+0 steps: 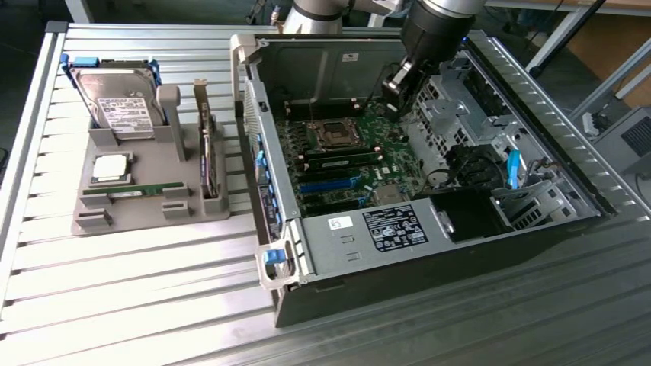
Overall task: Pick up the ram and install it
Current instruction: 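Press down the ram until it locks into place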
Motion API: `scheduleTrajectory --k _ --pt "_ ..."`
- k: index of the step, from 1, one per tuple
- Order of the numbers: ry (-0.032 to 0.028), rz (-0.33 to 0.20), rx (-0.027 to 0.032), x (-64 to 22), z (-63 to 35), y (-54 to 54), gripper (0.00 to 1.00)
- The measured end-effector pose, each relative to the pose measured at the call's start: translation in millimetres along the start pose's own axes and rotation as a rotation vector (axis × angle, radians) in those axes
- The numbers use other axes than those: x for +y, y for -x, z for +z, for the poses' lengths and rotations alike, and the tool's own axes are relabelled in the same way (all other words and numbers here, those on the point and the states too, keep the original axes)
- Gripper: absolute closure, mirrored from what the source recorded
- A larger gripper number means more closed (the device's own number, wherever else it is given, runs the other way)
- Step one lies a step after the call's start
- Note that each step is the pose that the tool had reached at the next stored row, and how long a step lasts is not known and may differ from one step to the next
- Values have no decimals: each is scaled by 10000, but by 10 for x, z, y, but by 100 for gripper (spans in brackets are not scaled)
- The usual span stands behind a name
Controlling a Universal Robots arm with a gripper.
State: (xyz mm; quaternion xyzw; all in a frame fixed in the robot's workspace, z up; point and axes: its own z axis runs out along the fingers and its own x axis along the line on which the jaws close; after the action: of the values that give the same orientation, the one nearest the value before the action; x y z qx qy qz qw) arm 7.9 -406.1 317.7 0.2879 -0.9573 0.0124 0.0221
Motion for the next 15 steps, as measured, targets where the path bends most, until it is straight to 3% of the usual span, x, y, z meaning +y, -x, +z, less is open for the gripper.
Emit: scheduleTrajectory --k 5,11,15 --pt "12 774 26 0 5 0 91" --pt "-24 1644 86 0 11 0 91" --pt "-2 2317 104 0 18 1 91"
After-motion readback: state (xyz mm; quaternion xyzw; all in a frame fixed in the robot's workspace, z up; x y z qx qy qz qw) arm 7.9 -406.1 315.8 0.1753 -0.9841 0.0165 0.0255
